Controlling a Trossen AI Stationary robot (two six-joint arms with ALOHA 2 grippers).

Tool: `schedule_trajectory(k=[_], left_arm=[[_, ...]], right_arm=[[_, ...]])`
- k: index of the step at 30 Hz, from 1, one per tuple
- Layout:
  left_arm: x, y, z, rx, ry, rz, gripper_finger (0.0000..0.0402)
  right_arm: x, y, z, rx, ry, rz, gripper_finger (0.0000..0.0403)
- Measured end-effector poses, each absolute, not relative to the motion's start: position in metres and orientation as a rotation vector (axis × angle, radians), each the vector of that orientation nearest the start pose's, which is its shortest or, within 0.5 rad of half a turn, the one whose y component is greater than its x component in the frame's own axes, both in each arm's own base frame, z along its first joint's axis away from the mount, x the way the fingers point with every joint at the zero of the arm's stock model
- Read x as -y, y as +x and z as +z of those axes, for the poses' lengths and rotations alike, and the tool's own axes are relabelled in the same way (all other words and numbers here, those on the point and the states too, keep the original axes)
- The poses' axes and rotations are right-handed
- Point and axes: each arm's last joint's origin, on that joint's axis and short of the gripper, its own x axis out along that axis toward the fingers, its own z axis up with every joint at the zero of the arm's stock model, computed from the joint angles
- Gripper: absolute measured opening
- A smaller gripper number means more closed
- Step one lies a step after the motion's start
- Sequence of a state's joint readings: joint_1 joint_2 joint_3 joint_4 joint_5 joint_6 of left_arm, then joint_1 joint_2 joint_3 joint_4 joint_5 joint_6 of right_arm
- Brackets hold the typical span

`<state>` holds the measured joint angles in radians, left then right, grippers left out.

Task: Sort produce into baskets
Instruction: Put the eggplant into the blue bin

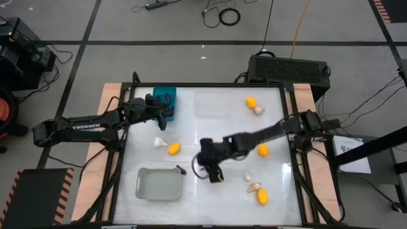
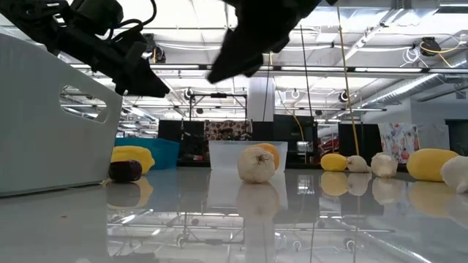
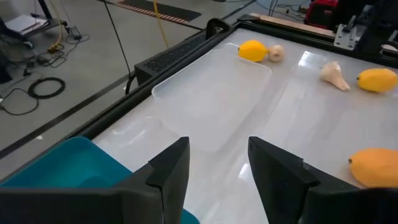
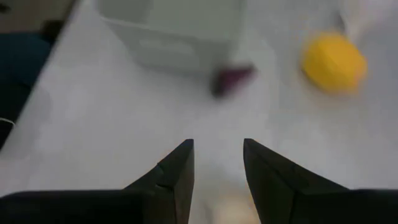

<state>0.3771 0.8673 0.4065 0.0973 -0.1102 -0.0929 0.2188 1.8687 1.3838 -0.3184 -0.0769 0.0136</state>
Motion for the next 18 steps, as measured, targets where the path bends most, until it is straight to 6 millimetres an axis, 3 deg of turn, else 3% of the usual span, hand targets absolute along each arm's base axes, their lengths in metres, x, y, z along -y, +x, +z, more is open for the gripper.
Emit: schedule_trajectory(k=[4,9,18], left_arm=[[-0.071,0.171,0.215,-0.342,-0.137,0.501,0.0171],[-0.071,0.171,0.215,-0.341,-0.141,0.502,0.0171],[-0.071,0.171,0.215,-0.345,-0.144,0.501,0.0171]], right_arm=[[-0.095,0.403,0.219,-0.658,-0.072,0.277,0.013],[-0.096,0.409,0.211,-0.636,-0.059,0.265,0.013],[-0.102,0.43,0.157,-0.651,-0.043,0.258,0.013]])
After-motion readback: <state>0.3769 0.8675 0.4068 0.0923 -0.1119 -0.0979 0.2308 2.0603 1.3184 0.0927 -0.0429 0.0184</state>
